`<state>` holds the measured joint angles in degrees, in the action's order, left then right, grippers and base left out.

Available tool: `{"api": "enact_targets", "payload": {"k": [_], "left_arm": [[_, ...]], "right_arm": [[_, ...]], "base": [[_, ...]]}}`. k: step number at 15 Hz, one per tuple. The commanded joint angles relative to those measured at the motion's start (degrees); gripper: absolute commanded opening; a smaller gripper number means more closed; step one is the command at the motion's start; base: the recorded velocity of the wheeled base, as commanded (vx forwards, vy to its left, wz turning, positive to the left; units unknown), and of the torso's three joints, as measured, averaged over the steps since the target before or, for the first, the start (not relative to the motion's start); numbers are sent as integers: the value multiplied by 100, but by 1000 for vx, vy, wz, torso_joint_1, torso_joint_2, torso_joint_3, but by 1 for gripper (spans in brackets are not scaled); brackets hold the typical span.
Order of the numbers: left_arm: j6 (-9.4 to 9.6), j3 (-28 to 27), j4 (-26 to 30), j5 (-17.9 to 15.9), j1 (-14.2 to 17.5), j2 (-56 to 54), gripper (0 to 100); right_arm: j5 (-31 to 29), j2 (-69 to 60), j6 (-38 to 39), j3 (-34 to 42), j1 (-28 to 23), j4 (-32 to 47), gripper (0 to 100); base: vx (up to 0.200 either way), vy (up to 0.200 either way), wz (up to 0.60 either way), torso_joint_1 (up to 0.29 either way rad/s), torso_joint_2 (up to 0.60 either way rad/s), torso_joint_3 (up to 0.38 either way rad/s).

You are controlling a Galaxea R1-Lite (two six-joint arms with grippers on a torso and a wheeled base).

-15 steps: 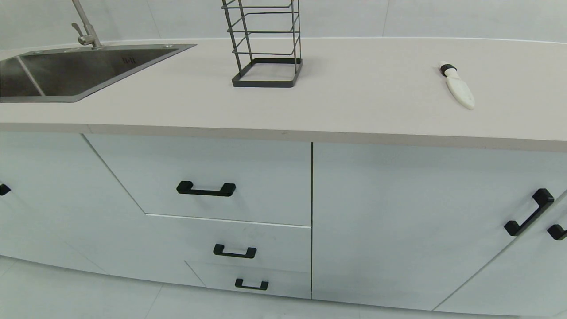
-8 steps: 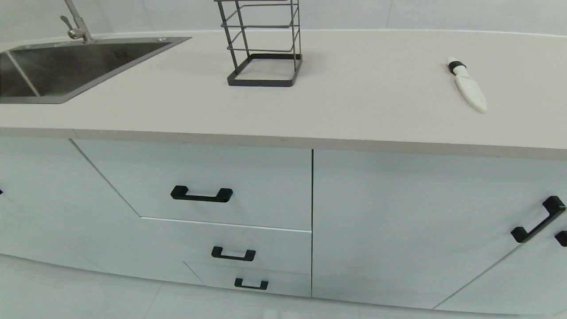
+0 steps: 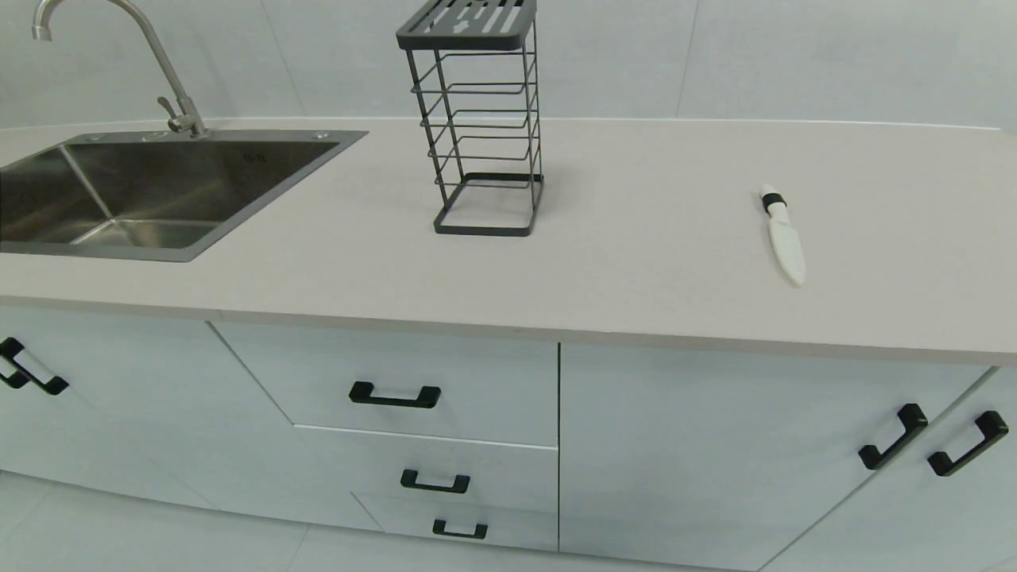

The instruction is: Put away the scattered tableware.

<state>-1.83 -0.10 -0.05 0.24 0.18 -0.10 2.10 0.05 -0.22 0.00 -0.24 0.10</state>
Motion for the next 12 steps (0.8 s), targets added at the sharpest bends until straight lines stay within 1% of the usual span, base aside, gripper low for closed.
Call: {"api": "enact_targets", "payload": {"k": [1, 2, 4, 5, 8, 12], "left_arm": [[-2, 1, -4, 2, -1, 10, 100], [-2, 1, -4, 2, -1, 10, 100], [-2, 1, -4, 2, -1, 10, 100], [-2, 1, -4, 2, -1, 10, 100], [-2, 1, -4, 2, -1, 10, 100], [-2, 1, -4, 2, -1, 10, 100]], "right_arm": [[1, -5, -4, 0, -2, -1, 100], [1, -5, -4, 0, -2, -1, 100], [1, -5, -4, 0, -2, -1, 100], [1, -5, -4, 0, -2, -1, 100], [1, -5, -4, 0, -2, -1, 100], [1, -5, -4, 0, -2, -1, 100]], "base": [[0, 0, 0, 242, -491, -207], [0, 0, 0, 183, -471, -222], [0, 0, 0, 71, -481, -227], [0, 0, 0, 207, -496, -217], [0, 0, 0, 390, -481, -240], [0, 0, 0, 294, -506, -240]]}}
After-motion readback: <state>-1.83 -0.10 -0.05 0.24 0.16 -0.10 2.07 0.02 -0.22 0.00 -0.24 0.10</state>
